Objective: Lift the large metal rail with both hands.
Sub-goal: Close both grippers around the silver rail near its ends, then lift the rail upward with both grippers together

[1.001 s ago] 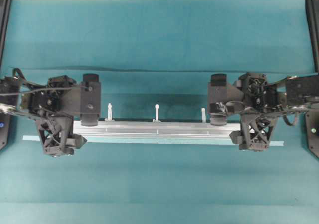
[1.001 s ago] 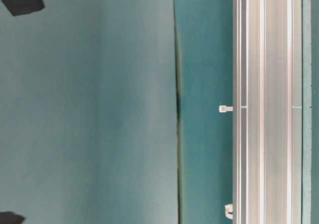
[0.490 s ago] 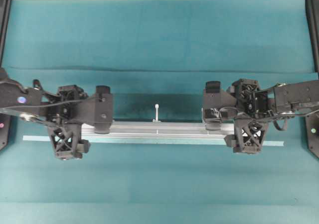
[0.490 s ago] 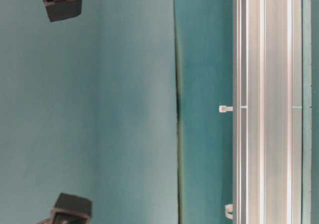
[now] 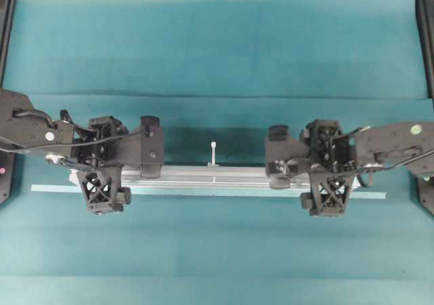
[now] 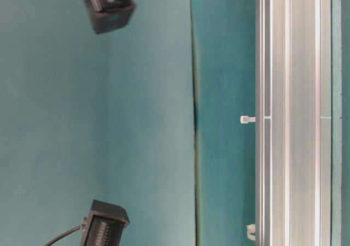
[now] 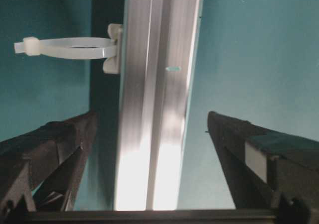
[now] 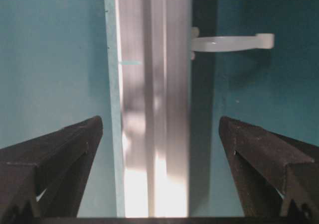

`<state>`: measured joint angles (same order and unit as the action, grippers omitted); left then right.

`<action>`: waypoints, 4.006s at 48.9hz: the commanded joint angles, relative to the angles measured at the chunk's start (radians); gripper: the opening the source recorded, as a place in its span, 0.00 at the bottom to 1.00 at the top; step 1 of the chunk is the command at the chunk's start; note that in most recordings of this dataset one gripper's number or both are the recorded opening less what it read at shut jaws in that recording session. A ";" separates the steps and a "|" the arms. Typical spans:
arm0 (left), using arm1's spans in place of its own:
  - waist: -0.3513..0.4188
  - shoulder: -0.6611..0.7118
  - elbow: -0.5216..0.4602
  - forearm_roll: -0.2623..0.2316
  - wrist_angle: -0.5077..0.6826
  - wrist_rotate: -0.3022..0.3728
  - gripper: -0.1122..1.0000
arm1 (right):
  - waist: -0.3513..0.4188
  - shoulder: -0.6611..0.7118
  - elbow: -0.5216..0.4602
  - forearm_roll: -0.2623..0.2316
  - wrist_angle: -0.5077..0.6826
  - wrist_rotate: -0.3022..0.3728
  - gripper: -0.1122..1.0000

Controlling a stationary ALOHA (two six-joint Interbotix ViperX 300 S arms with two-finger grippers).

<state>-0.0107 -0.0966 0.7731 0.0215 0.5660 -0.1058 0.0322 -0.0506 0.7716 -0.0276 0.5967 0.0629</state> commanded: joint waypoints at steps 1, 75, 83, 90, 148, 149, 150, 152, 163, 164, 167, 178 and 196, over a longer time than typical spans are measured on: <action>-0.002 0.000 -0.003 0.000 -0.015 0.000 1.00 | 0.006 0.028 -0.003 0.002 -0.015 -0.005 0.97; -0.025 0.021 0.032 0.000 -0.087 0.006 0.43 | -0.009 0.041 0.048 0.002 -0.101 0.044 0.45; -0.025 0.023 0.028 0.002 -0.087 0.014 0.43 | -0.009 0.043 0.048 0.003 -0.100 0.043 0.45; -0.025 0.023 0.028 0.002 -0.087 0.017 0.43 | -0.009 0.041 0.048 0.002 -0.100 0.043 0.45; 0.014 -0.351 -0.314 0.002 0.548 0.009 0.43 | -0.046 -0.268 -0.344 0.097 0.577 0.046 0.45; 0.014 -0.353 -0.324 0.002 0.555 0.008 0.43 | -0.044 -0.272 -0.354 0.098 0.588 0.046 0.45; 0.014 -0.356 -0.336 0.002 0.561 0.008 0.43 | -0.043 -0.275 -0.362 0.103 0.597 0.046 0.45; 0.012 -0.357 -0.353 0.002 0.577 0.006 0.43 | -0.040 -0.279 -0.383 0.106 0.620 0.049 0.45; 0.011 -0.353 -0.449 0.000 0.638 0.003 0.43 | -0.029 -0.288 -0.526 0.126 0.761 0.077 0.45; 0.012 -0.353 -0.457 0.000 0.646 0.003 0.43 | -0.029 -0.287 -0.541 0.126 0.778 0.086 0.45; 0.011 -0.350 -0.483 0.002 0.664 0.003 0.43 | -0.026 -0.285 -0.569 0.126 0.813 0.101 0.45; 0.008 -0.353 -0.583 0.000 0.710 0.006 0.43 | -0.020 -0.284 -0.655 0.124 0.904 0.149 0.45; 0.008 -0.325 -0.738 0.000 0.870 0.006 0.43 | -0.020 -0.262 -0.842 0.109 1.042 0.187 0.45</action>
<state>-0.0092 -0.4203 0.0936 0.0184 1.4005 -0.0920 0.0138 -0.3129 -0.0077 0.0828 1.6076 0.2117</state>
